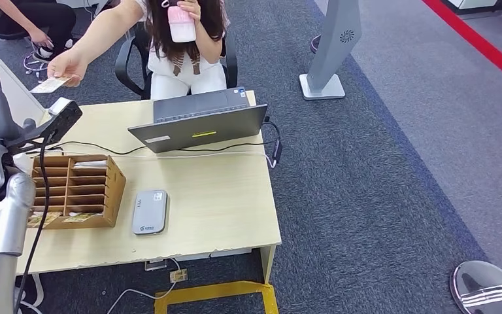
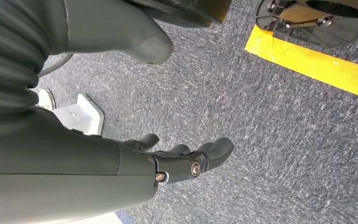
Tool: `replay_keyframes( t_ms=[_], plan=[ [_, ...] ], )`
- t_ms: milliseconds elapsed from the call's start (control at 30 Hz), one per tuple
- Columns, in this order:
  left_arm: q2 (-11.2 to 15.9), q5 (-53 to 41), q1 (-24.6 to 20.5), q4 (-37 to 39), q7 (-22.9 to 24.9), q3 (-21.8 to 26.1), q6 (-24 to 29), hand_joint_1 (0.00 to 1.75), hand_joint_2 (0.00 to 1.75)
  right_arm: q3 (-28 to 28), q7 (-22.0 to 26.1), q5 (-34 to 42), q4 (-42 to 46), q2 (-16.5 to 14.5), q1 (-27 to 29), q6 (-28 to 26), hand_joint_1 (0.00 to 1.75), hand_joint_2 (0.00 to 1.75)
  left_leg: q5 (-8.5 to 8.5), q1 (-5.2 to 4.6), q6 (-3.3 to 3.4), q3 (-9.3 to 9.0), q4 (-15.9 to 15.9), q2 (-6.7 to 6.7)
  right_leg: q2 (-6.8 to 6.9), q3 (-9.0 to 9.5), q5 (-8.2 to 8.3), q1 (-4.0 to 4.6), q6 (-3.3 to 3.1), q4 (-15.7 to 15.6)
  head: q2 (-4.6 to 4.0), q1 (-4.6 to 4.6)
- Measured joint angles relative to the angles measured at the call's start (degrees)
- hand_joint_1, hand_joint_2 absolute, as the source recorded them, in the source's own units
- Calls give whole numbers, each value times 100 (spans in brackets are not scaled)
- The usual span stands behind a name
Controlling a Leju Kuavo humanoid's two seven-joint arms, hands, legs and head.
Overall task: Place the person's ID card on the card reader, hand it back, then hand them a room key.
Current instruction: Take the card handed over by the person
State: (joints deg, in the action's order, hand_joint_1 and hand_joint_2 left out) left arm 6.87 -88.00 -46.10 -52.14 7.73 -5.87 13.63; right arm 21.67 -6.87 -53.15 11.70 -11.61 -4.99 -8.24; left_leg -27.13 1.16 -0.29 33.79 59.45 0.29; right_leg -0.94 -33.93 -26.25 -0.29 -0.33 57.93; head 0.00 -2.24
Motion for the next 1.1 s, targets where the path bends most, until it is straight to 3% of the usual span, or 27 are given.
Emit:
replay_keyframes(
  t_ms=[533, 667, 1100],
  plan=[
    [6, 0, -41, 462, 32, -200, 40, 0, 175, -8, 43, -62, 19, 0, -2, -2, 0, 175, 0, 0, 0, 2, 0, 0, 0, -1, 0, 0, 0, 0, 0, -1],
    [-3, 0, 3, 462, -10, -236, 58, 175, 175, -8, 44, -62, 21, 0, -2, -2, 0, 175, 0, 0, 0, 3, -1, 0, 0, -2, 0, 0, 0, 0, 0, -1],
    [-122, 0, 135, 448, -315, -369, -138, 175, 175, -8, 44, -85, 23, -1, -2, -7, 0, 175, 0, 0, 0, 3, 0, 0, 1, -2, 0, 0, 0, 0, 0, -1]
  ],
)
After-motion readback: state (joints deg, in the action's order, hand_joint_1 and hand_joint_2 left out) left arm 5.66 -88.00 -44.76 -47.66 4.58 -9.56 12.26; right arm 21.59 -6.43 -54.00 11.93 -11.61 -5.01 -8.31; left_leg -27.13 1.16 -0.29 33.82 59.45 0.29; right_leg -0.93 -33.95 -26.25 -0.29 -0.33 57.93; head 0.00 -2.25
